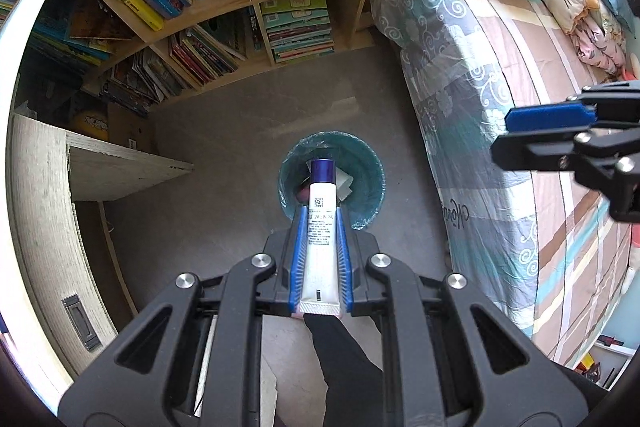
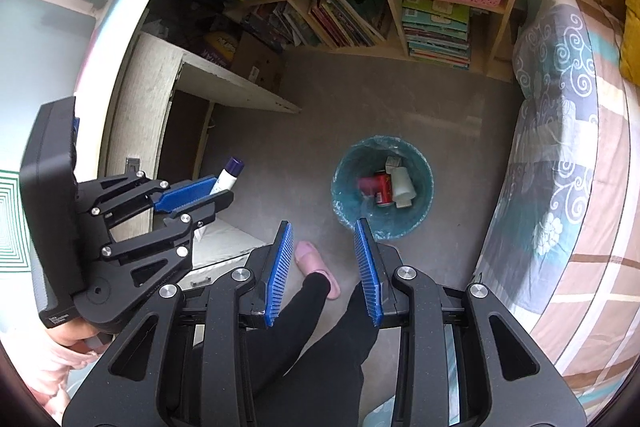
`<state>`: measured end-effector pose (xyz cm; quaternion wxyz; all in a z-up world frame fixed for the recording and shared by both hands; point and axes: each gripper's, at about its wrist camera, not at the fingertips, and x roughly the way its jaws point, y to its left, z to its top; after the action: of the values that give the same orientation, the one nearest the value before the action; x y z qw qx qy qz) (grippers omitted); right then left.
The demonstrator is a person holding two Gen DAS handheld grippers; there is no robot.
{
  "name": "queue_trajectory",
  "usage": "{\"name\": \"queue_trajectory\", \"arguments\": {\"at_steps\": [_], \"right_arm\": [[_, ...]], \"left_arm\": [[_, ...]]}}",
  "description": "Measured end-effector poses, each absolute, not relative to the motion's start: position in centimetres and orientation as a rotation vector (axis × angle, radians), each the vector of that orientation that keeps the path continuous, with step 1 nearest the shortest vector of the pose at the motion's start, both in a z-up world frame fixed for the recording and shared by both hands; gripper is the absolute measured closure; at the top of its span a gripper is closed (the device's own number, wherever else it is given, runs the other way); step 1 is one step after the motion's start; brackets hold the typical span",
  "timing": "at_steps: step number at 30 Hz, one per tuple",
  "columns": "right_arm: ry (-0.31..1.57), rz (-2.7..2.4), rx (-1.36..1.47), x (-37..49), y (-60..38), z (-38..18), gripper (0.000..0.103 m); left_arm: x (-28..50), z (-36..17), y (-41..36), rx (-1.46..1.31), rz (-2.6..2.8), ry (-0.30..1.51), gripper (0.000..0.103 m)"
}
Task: Collect trash
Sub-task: 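Open both grippers to drop the tube and red box into the wastebasket, then move both open grippers back over the table objects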
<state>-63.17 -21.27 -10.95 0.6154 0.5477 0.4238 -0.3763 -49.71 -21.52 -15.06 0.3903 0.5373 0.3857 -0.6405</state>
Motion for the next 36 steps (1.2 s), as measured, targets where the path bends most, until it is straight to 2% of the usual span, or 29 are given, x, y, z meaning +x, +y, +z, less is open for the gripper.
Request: {"name": "queue_trajectory", "arguments": {"at_steps": [1, 2, 4, 7, 13, 23, 30, 36], "right_arm": [[0.97, -0.874, 1.262, -63.4, -21.3, -10.9, 0.067], [0.965, -0.88, 1.264, -63.6, -21.3, -10.8, 0.067], [0.956, -0.891, 1.277, -64.2, -21.3, -10.8, 0.066], [0.945, -0.904, 1.295, -65.0, -21.2, -10.9, 0.056], [0.93, -0.928, 1.307, -65.8, -20.8, -10.7, 0.051], [0.936, -0.91, 1.267, -64.7, -21.4, -9.6, 0.05], [0.953, -0.83, 1.18, -60.0, -23.0, -8.1, 0.047], [0.978, -0.695, 1.06, -51.7, -24.2, -6.2, 0.028]], "left_arm": [[-49.8, -15.2, -21.5, 1.368, -1.622, 0.969, 0.075], [-49.9, -15.2, -21.5, 1.368, -1.625, 0.972, 0.052], [-50.3, -15.1, -21.4, 1.367, -1.636, 0.954, 0.036], [-50.7, -15.2, -21.3, 1.379, -1.642, 0.942, 0.036], [-50.7, -14.9, -21.2, 1.375, -1.64, 0.941, 0.03], [-48.9, -13.1, -21.2, 1.319, -1.606, 0.94, 0.029], [-43.0, -10.5, -20.5, 1.209, -1.51, 0.948, 0.024], [-34.3, -8.0, -18.2, 1.073, -1.357, 0.971, 0.016]]}}
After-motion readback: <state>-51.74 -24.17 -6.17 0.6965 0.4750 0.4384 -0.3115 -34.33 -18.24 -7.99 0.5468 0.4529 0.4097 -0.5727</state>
